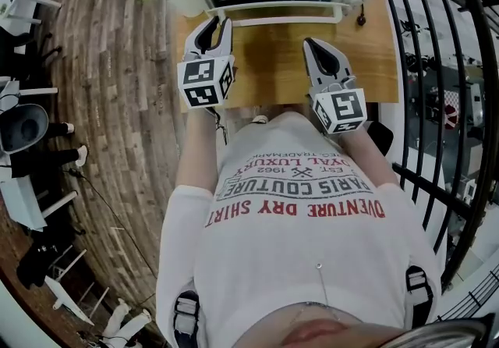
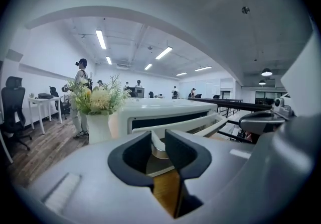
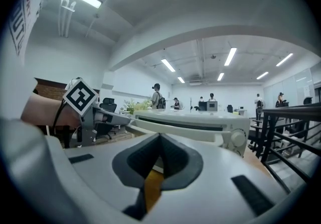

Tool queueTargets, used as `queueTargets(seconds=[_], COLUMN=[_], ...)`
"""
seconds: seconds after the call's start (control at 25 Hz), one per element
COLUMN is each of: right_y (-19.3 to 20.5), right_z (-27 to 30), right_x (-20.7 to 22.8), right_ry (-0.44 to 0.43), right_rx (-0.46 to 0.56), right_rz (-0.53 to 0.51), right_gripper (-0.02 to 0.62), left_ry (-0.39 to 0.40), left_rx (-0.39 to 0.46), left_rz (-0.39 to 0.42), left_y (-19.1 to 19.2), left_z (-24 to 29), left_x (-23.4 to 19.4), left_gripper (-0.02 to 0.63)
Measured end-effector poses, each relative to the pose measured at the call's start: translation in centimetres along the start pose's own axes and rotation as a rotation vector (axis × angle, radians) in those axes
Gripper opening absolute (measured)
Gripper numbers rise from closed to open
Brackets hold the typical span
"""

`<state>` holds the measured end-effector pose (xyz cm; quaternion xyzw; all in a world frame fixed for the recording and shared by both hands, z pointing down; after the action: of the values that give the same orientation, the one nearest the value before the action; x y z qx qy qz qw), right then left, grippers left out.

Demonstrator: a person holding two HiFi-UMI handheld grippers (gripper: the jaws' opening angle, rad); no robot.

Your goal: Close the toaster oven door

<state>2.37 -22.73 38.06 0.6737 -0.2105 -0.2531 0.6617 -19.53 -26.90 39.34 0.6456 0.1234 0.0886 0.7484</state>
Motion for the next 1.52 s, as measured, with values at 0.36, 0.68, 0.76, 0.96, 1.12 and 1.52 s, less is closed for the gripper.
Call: queueTargets(seconds=[0.36,0.68,0.76,0.96,1.12,1.52], right_y=[0.1,0.1,0.1,0.3,-0.2,-0.5], right_z=[0.3,0.5,0.4,0.0,-0.3,-1.0], right_x=[0.5,0.9,1.0,1.3,1.5,0.5], right_ry=[0.033,0.048,0.051,0.057,0.050,-0.029], right_rx=[-0.018,-0.024,-0.024,-0.032,-0.029,-0.029], right_rz=[0.002,-0.002,-0.003,-0.004,-0.011,-0.007], right_gripper=[0.005,0.005,0.005,0.005,0.005,0.005], left_ry=[0.010,-0.001,0.004,0.026,0.024,0.015], left_rx=[-0.010,-0.006,-0.010,-0.030,-0.047,0.037], left_rz=[0.018,0.028,0.023,-0.018,-0.044,0.031], left_y=[-1.2,-1.9,-2.1,-1.9,-2.5,-4.3], left_z=[1.9,3.3,3.5,3.6,3.2,-2.2], left_x=[-0.8,-1.5,-1.6,-1.8,-2.1,1.1], left_gripper=[0.091,0.087,0.087,0.089,0.089,0.038])
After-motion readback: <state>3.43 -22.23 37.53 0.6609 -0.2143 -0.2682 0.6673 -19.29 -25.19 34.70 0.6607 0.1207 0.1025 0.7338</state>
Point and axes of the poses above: the fingertips, and each gripper's own axes: z forward along the fingers, x to its right, y out of its underside, the point moved 5 cm from there along -z, backward along the fingers, and after that the axes turned 8 degrees about x, right-handed, at the moved point
